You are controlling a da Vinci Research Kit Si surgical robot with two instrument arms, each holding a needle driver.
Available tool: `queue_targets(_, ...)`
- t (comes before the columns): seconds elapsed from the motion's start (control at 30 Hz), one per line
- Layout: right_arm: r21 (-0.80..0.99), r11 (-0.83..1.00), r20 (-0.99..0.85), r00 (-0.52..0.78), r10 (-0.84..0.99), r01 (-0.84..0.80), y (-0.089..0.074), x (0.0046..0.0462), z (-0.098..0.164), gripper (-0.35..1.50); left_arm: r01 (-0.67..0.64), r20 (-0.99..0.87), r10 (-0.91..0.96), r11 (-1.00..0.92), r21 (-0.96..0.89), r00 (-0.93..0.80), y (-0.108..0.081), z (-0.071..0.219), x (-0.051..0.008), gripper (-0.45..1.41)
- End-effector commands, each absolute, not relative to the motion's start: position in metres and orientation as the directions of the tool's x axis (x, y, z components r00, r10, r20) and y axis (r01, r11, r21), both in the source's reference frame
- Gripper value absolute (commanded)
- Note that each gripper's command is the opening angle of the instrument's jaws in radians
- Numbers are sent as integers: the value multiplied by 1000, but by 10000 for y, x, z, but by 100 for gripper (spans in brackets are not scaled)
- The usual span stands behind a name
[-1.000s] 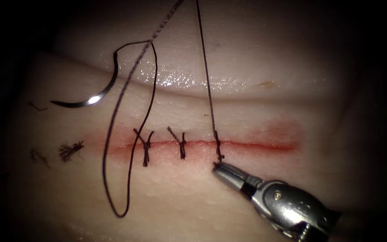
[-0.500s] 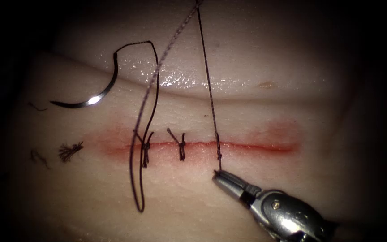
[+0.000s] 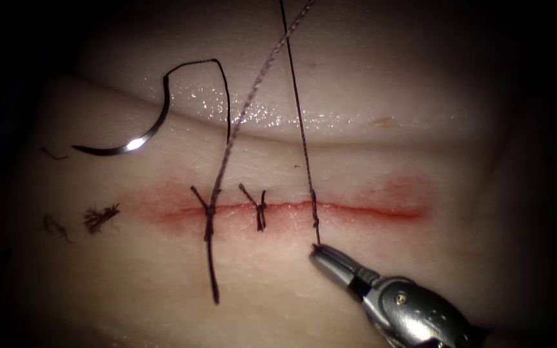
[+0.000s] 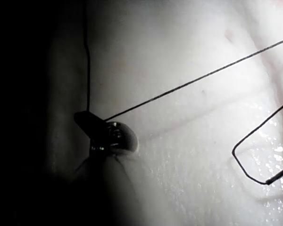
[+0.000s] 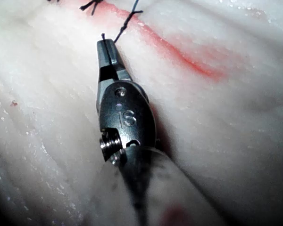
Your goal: Wound Closure
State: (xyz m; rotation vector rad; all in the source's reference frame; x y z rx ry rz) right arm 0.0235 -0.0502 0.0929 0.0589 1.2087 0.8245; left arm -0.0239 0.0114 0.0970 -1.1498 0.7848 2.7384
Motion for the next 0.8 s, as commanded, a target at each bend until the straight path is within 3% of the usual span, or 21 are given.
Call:
queue_targets(0.03, 458, 717, -799, 110, 591, -526, -509, 243, 934, -35, -255, -686, -130, -866, 430, -716, 118, 976, -244, -45)
queue_targets(0.3, 486, 723, -790, 107, 604, -491, -504, 255, 936, -35, -264, -764, -135, -889, 374, -630, 99, 971, -247, -45)
queue_targets(0.33, 487, 721, -788, 109, 607, -493, -502, 259, 934, 19, -264, -821, -127, -910, 321, -557, 88, 966, -250, -45)
queue_targets(0.37, 488, 719, -786, 108, 608, -495, -501, 261, 933, 52, -256, -841, -124, -920, 296, -527, 83, 964, -252, -45)
queue_targets(0.47, 506, 704, -774, 99, 626, -499, -499, 266, 927, 111, -216, -901, -112, -952, 219, -419, 63, 955, -258, -45)
queue_targets(0.7, 527, 696, -763, 89, 640, -489, -492, 268, 905, 137, -108, -983, -64, -991, 84, -174, 12, 921, -272, -45)
queue_targets(0.8, 538, 695, -758, 87, 646, -478, -491, 267, 894, 138, -60, -995, -33, -997, 38, -90, -13, 900, -275, -45)
